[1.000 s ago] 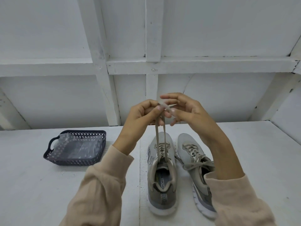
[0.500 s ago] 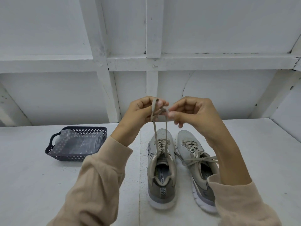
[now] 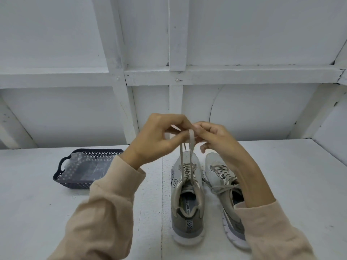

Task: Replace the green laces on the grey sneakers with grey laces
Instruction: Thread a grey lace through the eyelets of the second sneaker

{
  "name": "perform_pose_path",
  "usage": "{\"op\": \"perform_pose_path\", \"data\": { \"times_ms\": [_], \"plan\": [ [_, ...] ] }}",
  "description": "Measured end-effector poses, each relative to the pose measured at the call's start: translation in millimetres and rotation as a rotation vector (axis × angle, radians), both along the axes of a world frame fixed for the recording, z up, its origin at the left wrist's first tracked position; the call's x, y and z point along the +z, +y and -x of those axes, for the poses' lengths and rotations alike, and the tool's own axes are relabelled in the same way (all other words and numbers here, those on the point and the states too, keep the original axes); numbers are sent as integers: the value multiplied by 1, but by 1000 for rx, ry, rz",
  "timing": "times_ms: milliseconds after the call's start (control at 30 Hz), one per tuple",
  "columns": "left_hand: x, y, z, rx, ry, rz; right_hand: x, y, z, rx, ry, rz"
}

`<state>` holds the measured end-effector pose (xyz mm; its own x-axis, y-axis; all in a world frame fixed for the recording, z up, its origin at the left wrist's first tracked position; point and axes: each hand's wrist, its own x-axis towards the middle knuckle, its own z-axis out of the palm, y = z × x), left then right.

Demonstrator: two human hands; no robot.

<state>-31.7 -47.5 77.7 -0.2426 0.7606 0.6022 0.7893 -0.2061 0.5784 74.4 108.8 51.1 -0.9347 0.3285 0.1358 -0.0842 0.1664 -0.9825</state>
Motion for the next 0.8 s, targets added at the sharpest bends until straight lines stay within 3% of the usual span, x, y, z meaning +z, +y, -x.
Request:
{"op": "perform_pose_path", "data": {
  "times_ms": [133, 333, 500, 633, 800],
  "plan": [
    [-1, 4, -2, -79, 141, -52, 6, -4, 5, 170, 15, 194],
    [-9, 6, 0, -101, 193, -115, 0, 1, 8, 213, 47, 291],
    [-13, 8, 2, -101, 132, -114, -14, 4, 8, 178, 98, 361],
    [-18, 8, 5, -82, 100, -118, -16, 8, 1, 104, 99, 155],
    [-37, -6, 22, 41, -212, -195, -19, 33, -23, -78, 94, 166]
  ]
}}
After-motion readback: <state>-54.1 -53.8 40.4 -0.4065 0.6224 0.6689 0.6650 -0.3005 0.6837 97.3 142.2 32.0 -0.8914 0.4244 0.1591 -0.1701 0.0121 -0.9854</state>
